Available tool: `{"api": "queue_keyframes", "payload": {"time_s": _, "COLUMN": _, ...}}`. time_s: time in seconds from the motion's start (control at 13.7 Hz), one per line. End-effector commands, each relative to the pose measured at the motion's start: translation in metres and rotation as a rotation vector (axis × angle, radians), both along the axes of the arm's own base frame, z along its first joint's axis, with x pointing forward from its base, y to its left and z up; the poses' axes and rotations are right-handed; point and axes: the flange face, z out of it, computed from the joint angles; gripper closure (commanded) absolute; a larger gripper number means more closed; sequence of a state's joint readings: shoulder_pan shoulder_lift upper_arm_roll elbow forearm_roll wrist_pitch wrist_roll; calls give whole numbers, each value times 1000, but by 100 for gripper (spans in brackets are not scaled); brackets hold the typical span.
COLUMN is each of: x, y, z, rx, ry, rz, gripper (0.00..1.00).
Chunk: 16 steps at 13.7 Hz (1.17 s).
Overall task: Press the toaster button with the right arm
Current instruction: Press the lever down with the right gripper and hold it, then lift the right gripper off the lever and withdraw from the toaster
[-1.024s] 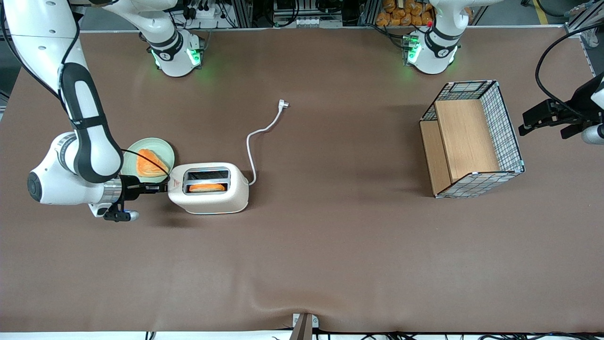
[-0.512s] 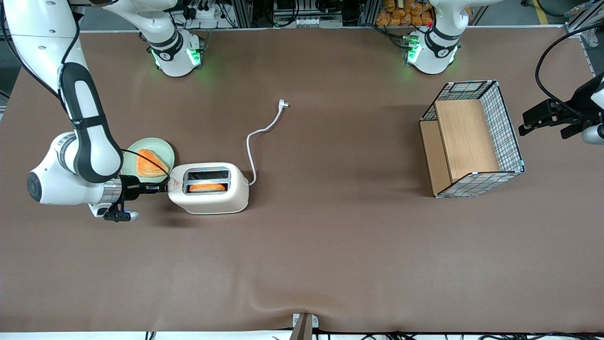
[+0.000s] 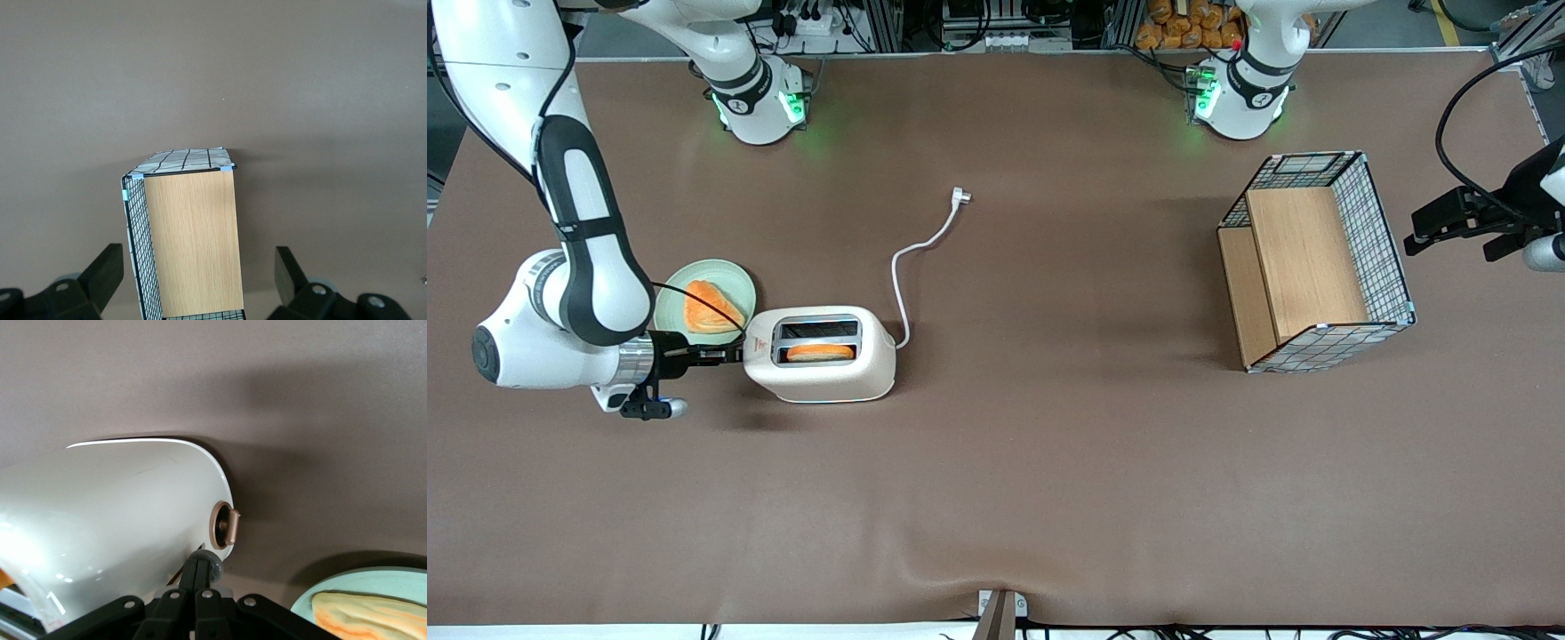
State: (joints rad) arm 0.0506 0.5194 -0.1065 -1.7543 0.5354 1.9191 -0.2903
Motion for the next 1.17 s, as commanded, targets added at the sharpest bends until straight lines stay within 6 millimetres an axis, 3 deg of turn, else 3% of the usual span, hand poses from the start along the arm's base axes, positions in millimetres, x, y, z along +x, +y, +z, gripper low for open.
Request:
{"api": "queue_keyframes", "payload": {"time_s": 0.0, "x": 4, "y": 3, "z": 8, "rx": 25, "ry": -4, "rz": 13, "gripper": 100}}
{"api": "queue_keyframes", "payload": {"time_s": 0.29, "x": 7, "y": 0, "z": 19, "rx": 19, "ry": 3, "rz": 39, "gripper": 100}}
{"api": "queue_keyframes", "payload": {"time_s": 0.8, "x": 14, "y": -15, "z": 55, "rx": 28, "ry": 50, "rz": 63, "gripper": 100}}
{"api": "queue_keyframes", "payload": {"time_s": 0.95, "x": 17, "y": -18, "z": 77, "rx": 7, "ry": 60, "rz": 66, "gripper": 100}}
{"api": "queue_keyframes", "payload": {"time_s": 1.02, "x": 20, "y": -20, "z": 94, "rx": -29, "ry": 55, "rz": 88, "gripper": 72}}
{"api": "queue_keyframes", "payload": {"time_s": 1.1, "x": 23, "y": -21, "z": 108, "rx": -54, "ry": 56, "rz": 99, "gripper": 5}}
